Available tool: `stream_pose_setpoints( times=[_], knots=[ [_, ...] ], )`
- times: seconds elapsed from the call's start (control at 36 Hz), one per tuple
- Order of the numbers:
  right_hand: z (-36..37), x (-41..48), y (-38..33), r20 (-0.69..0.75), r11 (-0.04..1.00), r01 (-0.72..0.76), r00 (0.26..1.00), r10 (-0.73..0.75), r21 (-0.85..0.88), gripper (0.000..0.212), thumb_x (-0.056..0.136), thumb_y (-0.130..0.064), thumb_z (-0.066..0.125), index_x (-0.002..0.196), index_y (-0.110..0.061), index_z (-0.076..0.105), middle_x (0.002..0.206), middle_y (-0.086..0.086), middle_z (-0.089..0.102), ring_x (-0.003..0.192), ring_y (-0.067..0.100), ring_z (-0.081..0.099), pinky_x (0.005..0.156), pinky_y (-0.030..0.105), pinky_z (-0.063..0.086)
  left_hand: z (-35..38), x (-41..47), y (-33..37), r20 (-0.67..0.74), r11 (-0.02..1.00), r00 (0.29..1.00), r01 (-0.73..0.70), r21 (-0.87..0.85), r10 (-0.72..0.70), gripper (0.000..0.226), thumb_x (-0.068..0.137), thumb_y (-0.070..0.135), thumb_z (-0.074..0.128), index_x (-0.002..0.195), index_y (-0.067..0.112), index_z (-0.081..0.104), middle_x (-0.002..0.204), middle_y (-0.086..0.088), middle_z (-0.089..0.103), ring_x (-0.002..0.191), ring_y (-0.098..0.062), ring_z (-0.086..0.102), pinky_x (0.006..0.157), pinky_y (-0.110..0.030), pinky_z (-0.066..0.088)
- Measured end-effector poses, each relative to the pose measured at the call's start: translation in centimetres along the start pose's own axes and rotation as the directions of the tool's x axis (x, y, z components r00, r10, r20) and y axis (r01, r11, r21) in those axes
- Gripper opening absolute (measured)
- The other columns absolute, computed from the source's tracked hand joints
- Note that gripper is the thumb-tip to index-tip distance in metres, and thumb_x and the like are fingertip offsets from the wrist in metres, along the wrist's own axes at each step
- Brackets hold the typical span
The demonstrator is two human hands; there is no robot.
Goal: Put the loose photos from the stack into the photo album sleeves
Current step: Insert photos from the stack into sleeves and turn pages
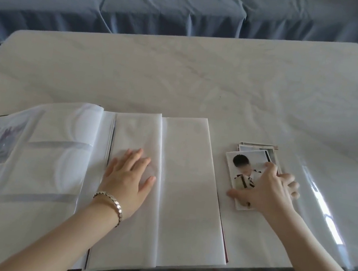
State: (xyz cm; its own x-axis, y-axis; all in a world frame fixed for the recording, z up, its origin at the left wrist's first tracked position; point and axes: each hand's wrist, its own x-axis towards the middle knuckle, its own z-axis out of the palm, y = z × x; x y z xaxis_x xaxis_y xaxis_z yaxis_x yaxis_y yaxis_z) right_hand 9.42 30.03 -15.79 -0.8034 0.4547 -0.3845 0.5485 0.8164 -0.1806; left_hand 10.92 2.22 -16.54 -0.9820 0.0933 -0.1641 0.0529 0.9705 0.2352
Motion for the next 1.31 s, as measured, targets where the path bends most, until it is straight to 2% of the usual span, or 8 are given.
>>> stream_pose_setpoints(
  times=[0.11, 0.31, 0.53, 0.67, 0.78, 0.86, 1.0, 1.31],
  knots=[
    [-0.3, 0.2, 0.6, -0.051, 0.983, 0.06, 0.997, -0.052, 0.174, 0.096, 0.055, -0.042, 0.087, 0.129, -0.013, 0.033, 0.115, 0.009, 0.03, 0.101, 0.034, 0.049, 0.085, 0.039, 0.041, 0.1, -0.1, 0.0, -0.015, 1.0, 1.0, 0.027, 0.009, -0.027, 0.053, 0.095, 0.048, 0.033, 0.145, 0.03, 0.026, 0.156, 0.009, 0.01, 0.144, -0.011, 0.002, 0.116, -0.033, 0.004],
    [-1.5, -0.6, 1.3, -0.212, 0.808, 0.342, 0.939, -0.272, 0.48, 0.01, 0.085, -0.016, 0.062, 0.092, -0.021, 0.068, 0.071, -0.014, 0.058, 0.061, 0.005, 0.054, 0.048, 0.019, 0.036, 0.2, 0.8, -0.4, -0.041, 0.996, 0.999, -0.003, 0.088, 0.007, 0.056, 0.094, 0.051, 0.032, 0.146, 0.039, 0.018, 0.149, 0.004, 0.016, 0.139, -0.018, 0.007, 0.109, -0.033, -0.002],
    [-3.6, -2.9, -2.8, -0.45, 0.567, 0.528, 0.846, -0.286, 0.632, 0.016, 0.092, -0.025, 0.055, 0.077, -0.03, 0.061, 0.051, -0.019, 0.059, 0.046, -0.005, 0.055, 0.037, 0.009, 0.036, 1.6, 0.5, -2.2, -0.064, 0.988, 0.998, -0.012, 0.156, 0.022, 0.059, 0.094, 0.055, 0.024, 0.147, 0.04, 0.004, 0.152, 0.017, -0.021, 0.128, 0.002, -0.029, 0.107, -0.034, -0.018],
    [-2.1, -2.8, -6.4, -0.217, 0.46, 0.346, 0.925, -0.311, 0.817, 0.009, 0.095, -0.015, 0.048, 0.1, -0.018, 0.055, 0.072, -0.009, 0.065, 0.049, -0.005, 0.059, 0.039, 0.014, 0.043, 1.4, 0.2, -2.1, -0.077, 0.99, 0.997, -0.003, 0.138, 0.014, 0.059, 0.094, 0.055, 0.023, 0.148, 0.036, 0.007, 0.155, 0.016, -0.014, 0.131, 0.002, -0.028, 0.107, -0.032, -0.021],
    [-0.4, -3.0, -8.7, -0.051, 0.417, 0.193, 0.943, -0.328, 0.888, 0.016, 0.093, -0.01, 0.051, 0.108, -0.017, 0.049, 0.086, 0.0, 0.071, 0.073, 0.014, 0.069, 0.066, 0.039, 0.058, 1.2, 0.3, -1.9, -0.072, 0.99, 0.997, -0.002, 0.141, 0.012, 0.059, 0.094, 0.054, 0.02, 0.147, 0.035, 0.007, 0.156, 0.013, -0.014, 0.141, -0.007, -0.019, 0.108, -0.035, -0.019],
    [0.7, -2.9, -9.8, -0.109, 0.442, 0.261, 0.934, -0.34, 0.858, 0.016, 0.093, -0.012, 0.051, 0.106, -0.021, 0.047, 0.072, -0.012, 0.068, 0.074, 0.014, 0.069, 0.071, 0.042, 0.057, 1.1, 0.3, -1.8, -0.072, 0.99, 0.997, 0.002, 0.141, 0.008, 0.059, 0.094, 0.054, 0.02, 0.148, 0.034, 0.007, 0.156, 0.012, -0.013, 0.142, -0.008, -0.018, 0.108, -0.036, -0.02],
    [1.5, -2.8, -10.8, -0.271, 0.499, 0.436, 0.889, -0.369, 0.749, 0.017, 0.094, -0.015, 0.05, 0.105, -0.026, 0.044, 0.067, -0.01, 0.065, 0.067, 0.011, 0.064, 0.047, 0.015, 0.042, 1.3, 0.2, -1.8, -0.086, 0.99, 0.996, -0.003, 0.14, 0.015, 0.06, 0.094, 0.054, 0.019, 0.148, 0.035, 0.003, 0.155, 0.012, -0.016, 0.142, -0.008, -0.017, 0.105, -0.035, -0.023],
    [2.6, -3.0, -11.3, -0.362, 0.532, 0.534, 0.842, -0.399, 0.657, 0.022, 0.093, -0.01, 0.049, 0.101, -0.029, 0.041, 0.058, -0.012, 0.06, 0.055, -0.002, 0.054, 0.045, 0.011, 0.038, 1.8, 0.3, -1.9, -0.109, 0.99, 0.994, -0.015, 0.142, 0.031, 0.06, 0.093, 0.055, 0.018, 0.148, 0.034, 0.005, 0.141, 0.015, -0.029, 0.142, -0.008, -0.018, 0.101, -0.033, -0.029]
  ],
)
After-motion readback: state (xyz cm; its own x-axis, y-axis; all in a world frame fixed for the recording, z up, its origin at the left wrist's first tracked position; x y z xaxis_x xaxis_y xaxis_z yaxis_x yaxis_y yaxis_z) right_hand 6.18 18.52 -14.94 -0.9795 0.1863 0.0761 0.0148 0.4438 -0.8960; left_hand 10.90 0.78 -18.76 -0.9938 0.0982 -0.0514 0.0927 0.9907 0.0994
